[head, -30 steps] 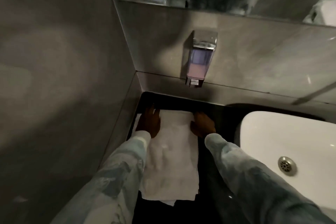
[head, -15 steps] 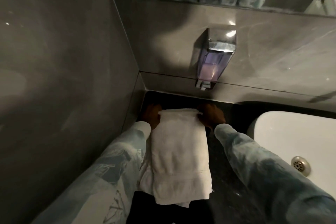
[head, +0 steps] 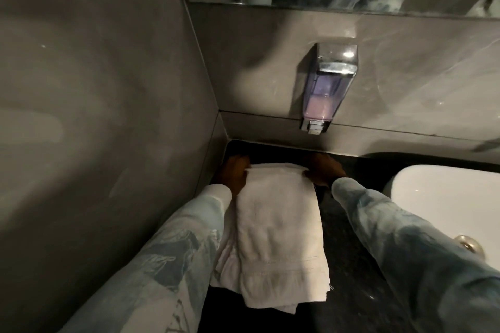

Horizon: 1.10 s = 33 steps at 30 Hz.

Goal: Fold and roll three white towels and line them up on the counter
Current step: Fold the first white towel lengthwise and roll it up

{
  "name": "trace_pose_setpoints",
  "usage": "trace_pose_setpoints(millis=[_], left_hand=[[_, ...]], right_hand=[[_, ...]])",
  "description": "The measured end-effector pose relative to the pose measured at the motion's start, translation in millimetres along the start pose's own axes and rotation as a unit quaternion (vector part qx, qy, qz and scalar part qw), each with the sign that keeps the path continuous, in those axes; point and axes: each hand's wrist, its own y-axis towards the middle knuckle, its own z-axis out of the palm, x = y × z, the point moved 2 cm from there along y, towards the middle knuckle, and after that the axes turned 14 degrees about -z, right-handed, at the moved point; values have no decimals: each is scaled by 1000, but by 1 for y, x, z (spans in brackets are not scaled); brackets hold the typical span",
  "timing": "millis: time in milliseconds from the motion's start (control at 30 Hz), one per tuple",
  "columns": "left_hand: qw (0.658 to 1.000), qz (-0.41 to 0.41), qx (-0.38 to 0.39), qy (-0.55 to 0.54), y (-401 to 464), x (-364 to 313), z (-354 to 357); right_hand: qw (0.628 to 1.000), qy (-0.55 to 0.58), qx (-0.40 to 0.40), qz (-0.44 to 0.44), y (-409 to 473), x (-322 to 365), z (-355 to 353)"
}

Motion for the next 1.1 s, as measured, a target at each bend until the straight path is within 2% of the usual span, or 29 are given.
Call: trace_pose_setpoints(millis=[133, 267, 367, 467, 633, 733, 833, 967, 1100], left_hand=[[999, 39, -10, 16, -12, -4, -8], [997, 68, -35, 20, -32, -16, -21], [997, 71, -24, 36, -49, -29, -38], [1000, 27, -8, 7, -77, -51, -57], [998, 52, -27, 22, -132, -73, -79], [995, 42, 26, 83, -177, -106, -94], [978, 18, 137, 154, -233, -148, -100], [963, 25, 221, 154, -306, -223, -80], [946, 53, 287, 140, -349, -279, -36]], right_hand=[[1000, 0, -6, 11, -9, -3, 6], [999, 10, -43, -15, -42, 10, -14], [999, 20, -34, -25, -65, 11, -26], [999, 21, -26, -34, -101, 15, -38], [998, 33, -38, -41, -176, 26, -65], [994, 98, -33, -47, -244, 30, -80], [984, 177, 4, -32, -331, 31, -92], [968, 251, 12, 13, -443, -10, -99], [960, 270, 32, 73, -517, -63, -104]])
